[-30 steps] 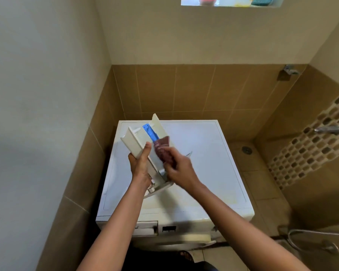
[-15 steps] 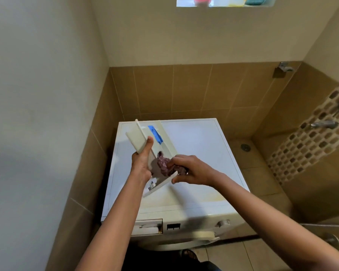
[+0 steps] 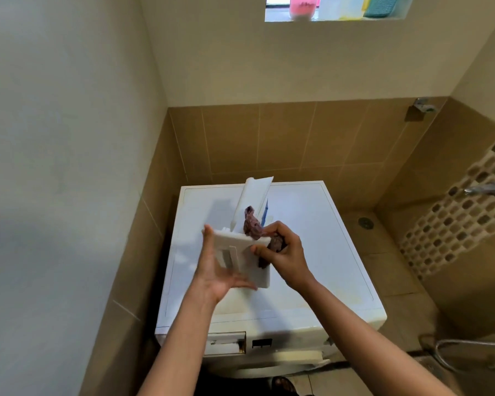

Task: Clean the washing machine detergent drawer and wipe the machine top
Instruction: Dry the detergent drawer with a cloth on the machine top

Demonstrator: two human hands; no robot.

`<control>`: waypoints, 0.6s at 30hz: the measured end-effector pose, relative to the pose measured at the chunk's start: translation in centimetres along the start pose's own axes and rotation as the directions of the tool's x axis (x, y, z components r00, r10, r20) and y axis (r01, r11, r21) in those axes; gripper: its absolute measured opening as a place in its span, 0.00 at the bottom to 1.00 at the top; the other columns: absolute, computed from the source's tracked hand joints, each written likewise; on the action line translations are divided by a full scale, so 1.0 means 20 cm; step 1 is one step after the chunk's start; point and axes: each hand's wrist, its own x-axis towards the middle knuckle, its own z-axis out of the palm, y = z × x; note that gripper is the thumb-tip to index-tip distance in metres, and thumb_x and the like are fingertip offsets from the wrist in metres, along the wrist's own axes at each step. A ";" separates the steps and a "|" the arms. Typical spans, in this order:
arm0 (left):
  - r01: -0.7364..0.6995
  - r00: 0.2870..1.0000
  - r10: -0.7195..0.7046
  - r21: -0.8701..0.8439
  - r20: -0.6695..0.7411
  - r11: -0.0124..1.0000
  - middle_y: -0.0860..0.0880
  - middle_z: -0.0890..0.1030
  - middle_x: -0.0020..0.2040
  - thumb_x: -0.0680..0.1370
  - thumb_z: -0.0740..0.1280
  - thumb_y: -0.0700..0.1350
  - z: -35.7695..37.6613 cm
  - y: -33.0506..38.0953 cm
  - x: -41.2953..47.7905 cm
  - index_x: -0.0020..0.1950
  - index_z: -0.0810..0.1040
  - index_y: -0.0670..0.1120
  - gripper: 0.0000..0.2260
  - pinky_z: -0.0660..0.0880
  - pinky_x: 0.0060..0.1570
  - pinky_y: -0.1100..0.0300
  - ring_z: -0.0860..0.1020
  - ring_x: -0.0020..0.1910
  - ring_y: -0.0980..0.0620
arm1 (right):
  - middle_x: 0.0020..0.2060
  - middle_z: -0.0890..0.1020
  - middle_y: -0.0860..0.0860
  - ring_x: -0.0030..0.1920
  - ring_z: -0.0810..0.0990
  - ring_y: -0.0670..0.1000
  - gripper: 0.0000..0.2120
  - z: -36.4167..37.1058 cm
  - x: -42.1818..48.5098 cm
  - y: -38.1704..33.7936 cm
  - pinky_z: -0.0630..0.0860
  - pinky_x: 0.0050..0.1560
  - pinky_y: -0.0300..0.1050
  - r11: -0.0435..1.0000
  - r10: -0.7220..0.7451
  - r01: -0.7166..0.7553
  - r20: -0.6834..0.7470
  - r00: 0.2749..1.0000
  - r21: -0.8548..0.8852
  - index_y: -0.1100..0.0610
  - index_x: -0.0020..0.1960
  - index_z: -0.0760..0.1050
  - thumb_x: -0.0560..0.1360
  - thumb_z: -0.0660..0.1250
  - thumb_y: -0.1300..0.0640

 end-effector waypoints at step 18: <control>-0.381 0.908 0.387 0.066 -0.161 0.922 0.38 0.77 0.58 0.80 0.62 0.57 0.11 -0.16 0.18 0.68 0.66 0.47 0.21 0.78 0.46 0.49 0.79 0.56 0.40 | 0.42 0.75 0.47 0.33 0.75 0.43 0.21 -0.11 -0.02 -0.12 0.77 0.28 0.44 0.906 0.206 0.032 0.505 0.838 -0.423 0.57 0.46 0.73 0.61 0.81 0.62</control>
